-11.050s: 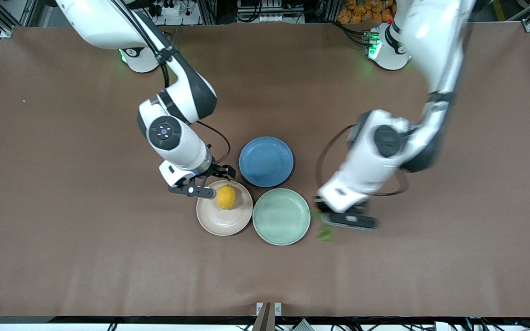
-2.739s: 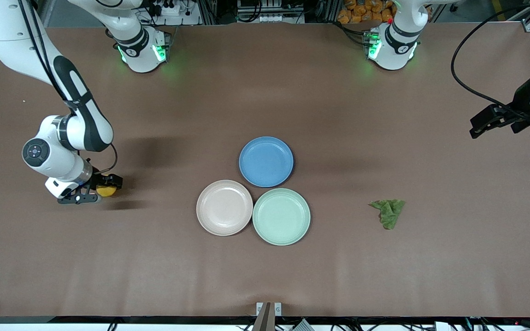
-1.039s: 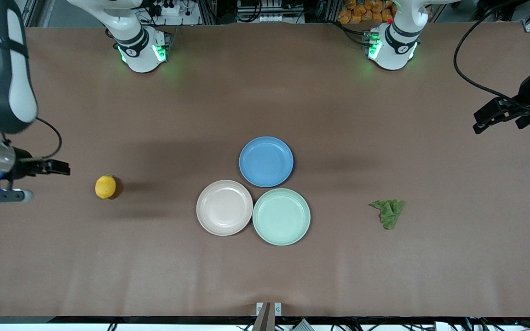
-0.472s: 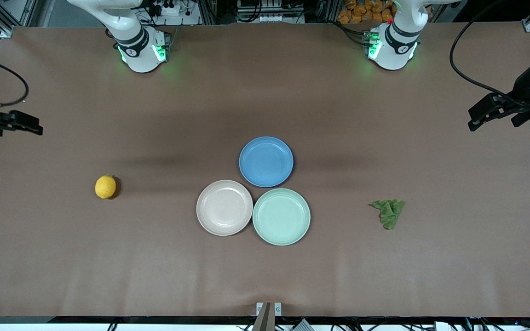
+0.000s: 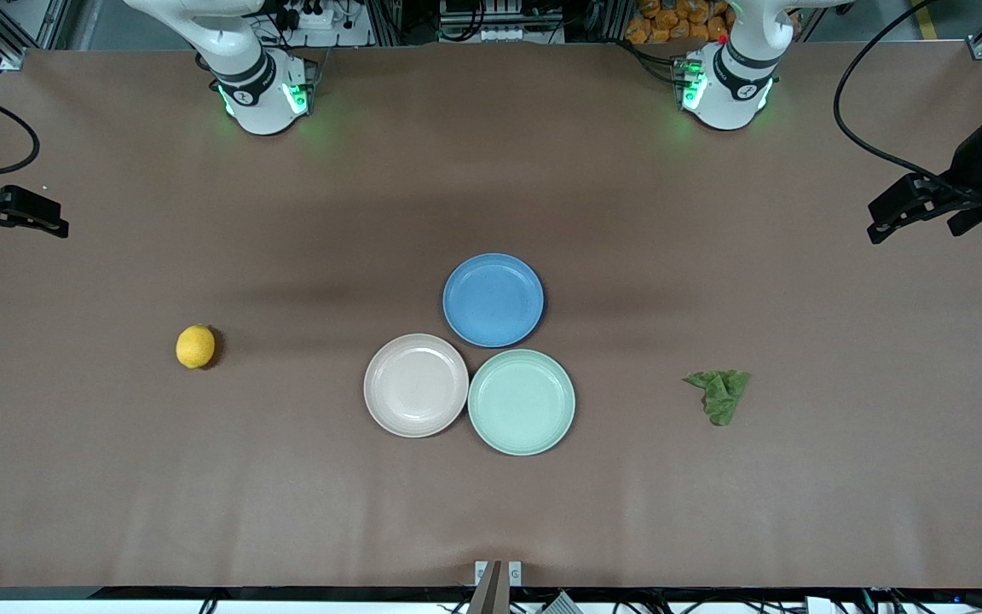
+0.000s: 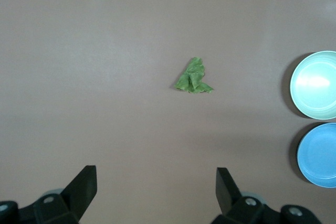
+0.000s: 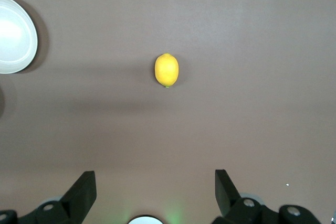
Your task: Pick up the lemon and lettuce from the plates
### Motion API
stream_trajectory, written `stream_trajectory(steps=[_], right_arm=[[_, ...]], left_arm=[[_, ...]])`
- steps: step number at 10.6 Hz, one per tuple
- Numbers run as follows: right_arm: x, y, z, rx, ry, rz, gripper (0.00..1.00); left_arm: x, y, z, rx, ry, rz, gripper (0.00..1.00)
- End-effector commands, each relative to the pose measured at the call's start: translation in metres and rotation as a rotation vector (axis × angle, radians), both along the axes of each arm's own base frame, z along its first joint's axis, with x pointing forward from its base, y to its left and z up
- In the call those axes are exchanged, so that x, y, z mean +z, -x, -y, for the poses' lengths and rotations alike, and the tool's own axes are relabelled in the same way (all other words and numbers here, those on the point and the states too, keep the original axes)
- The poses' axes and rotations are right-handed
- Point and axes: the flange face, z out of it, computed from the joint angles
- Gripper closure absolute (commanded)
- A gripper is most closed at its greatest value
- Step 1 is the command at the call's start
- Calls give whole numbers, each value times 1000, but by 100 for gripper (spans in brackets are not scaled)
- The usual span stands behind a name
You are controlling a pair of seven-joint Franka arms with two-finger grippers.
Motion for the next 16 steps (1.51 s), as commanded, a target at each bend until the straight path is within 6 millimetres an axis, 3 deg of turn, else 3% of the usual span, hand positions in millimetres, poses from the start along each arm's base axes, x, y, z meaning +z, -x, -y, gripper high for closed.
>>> stream_trajectory(steps=[1, 10, 16], right_arm=[[9, -2, -7, -2, -20, 35, 0], [14, -7, -11, 3, -17, 88, 0], [16, 6, -21, 20, -18, 96, 0]], left_arm=[[3, 2, -5, -1, -21, -9, 0], [3, 8, -9, -56, -30, -49, 0], [0, 6, -7, -50, -19, -54, 0]])
